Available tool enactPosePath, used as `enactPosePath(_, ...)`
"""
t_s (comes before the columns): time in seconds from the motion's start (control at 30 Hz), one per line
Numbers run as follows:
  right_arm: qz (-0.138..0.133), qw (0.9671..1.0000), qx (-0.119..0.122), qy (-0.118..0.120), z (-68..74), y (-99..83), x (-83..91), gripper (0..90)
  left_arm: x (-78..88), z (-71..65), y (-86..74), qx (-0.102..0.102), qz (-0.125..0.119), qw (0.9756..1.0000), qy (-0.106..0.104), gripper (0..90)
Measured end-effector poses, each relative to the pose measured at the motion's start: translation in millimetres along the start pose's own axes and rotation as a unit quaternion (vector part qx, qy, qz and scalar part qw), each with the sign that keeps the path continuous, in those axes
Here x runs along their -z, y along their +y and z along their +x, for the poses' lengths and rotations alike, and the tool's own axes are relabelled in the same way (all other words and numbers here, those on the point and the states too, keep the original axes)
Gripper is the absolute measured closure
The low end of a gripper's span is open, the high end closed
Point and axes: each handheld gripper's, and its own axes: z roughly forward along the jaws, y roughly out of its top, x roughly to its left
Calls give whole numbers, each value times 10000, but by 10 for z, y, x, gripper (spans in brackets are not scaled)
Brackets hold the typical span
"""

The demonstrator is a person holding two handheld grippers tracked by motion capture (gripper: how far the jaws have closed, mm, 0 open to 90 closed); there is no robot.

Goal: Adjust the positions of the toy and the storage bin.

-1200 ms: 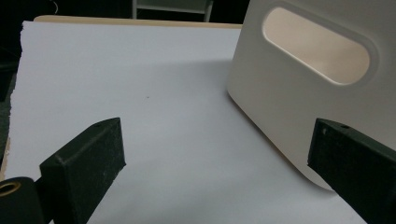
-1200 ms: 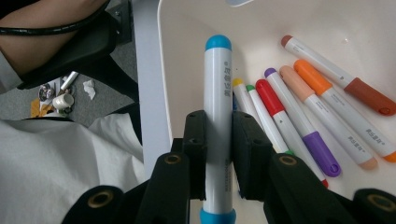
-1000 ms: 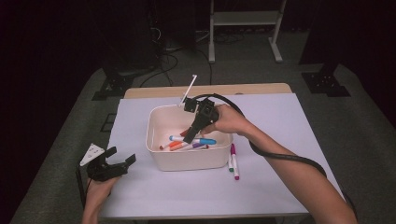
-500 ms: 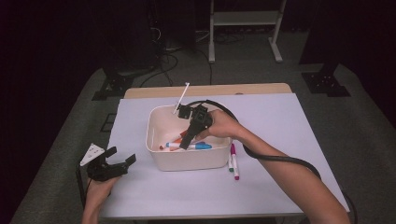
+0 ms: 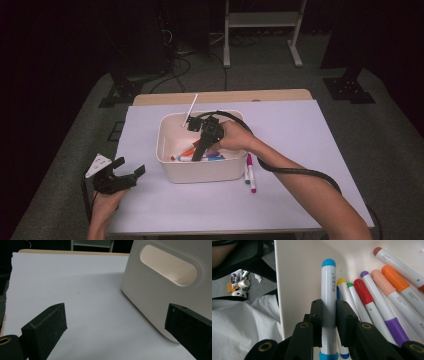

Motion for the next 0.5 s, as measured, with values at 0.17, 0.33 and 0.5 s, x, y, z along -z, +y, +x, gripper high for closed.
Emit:
enactPosePath(0.17, 34, 10000, -58, -7, -3, 10, -29, 744, -2, 1, 0, -9, 5, 10000, -1, 25)
enactPosePath(0.33, -103, 9996, -137, -221, 14, -7, 45, 634, -7, -2, 1, -28, 15, 10000, -15, 25)
enactPosePath(0.5, -460, 9982, -154, -345, 74, -116, 284, 633, -10, -6, 0, -11, 11, 10000, -13, 25)
